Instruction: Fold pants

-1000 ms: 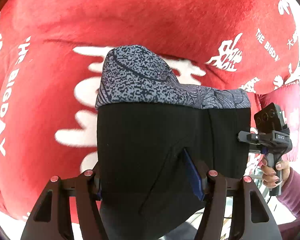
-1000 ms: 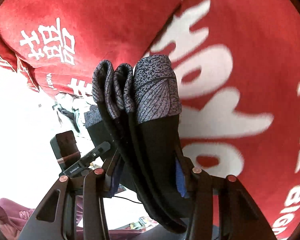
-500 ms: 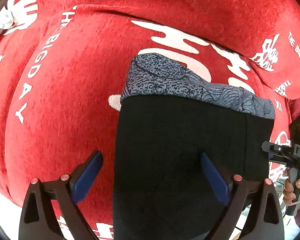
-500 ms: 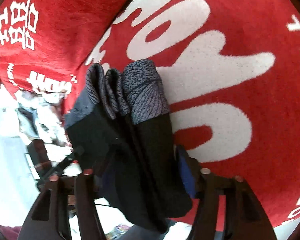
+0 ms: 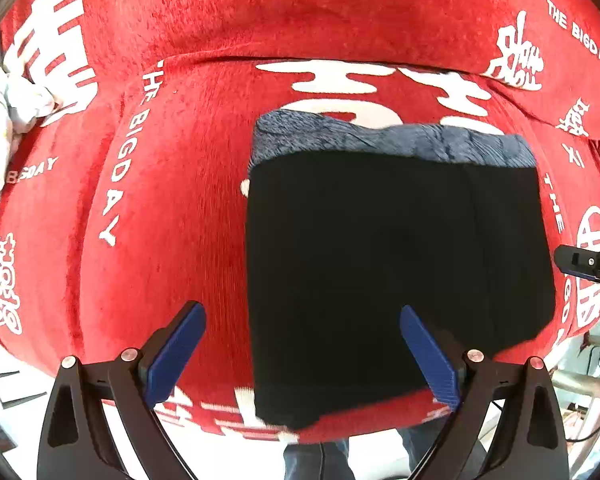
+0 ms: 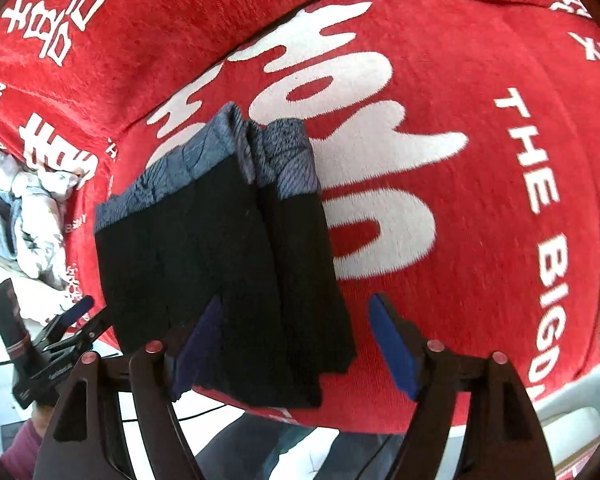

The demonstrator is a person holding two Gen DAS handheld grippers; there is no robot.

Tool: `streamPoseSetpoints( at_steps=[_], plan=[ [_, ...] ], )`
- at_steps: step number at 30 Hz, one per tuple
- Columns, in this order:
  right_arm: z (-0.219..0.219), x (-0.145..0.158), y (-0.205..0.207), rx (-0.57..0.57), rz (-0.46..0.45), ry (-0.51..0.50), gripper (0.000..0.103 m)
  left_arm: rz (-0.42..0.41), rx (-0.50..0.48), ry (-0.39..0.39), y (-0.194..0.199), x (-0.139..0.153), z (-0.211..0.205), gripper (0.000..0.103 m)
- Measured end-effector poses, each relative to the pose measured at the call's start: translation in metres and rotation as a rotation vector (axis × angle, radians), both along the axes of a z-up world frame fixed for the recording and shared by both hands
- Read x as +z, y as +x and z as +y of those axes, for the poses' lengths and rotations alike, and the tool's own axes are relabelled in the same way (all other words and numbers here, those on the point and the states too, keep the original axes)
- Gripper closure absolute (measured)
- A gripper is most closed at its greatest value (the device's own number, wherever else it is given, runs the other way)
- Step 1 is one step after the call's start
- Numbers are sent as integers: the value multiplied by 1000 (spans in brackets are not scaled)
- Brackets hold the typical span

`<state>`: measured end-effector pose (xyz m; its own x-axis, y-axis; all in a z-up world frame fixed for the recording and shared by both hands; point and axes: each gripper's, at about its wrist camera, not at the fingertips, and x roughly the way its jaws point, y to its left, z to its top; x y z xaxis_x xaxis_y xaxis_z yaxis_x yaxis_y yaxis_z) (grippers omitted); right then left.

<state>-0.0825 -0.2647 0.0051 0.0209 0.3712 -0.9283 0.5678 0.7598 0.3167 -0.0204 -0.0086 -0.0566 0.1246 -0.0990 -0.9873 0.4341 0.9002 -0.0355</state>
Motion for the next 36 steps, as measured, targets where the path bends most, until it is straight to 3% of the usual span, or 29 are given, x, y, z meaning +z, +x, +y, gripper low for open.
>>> streamPoseSetpoints(
  at_steps=[5,8,9,11,19,25,36],
  plan=[
    [21,31,-1,45,-2,-86,14,19,1,30,-15,18,-4,1],
    [37,51,5,135,2,-211,8,8,-1,32,-21,32,-5,1],
    [43,57,7,168,2,-249,0,2,2,33,-22,38,-5,1],
    [52,69,10,208,-4,-302,0,-2,4,31,-22,48,-6,1],
    [63,99,11,158,6,-247,0,-44,25,68,-19,90,-5,1],
    [69,123,13,158,36,-280,0,-75,28,70,-24,114,-3,1],
    [80,139,29,192,58,-305,0,-63,59,69,-32,127,1,1]
  ],
)
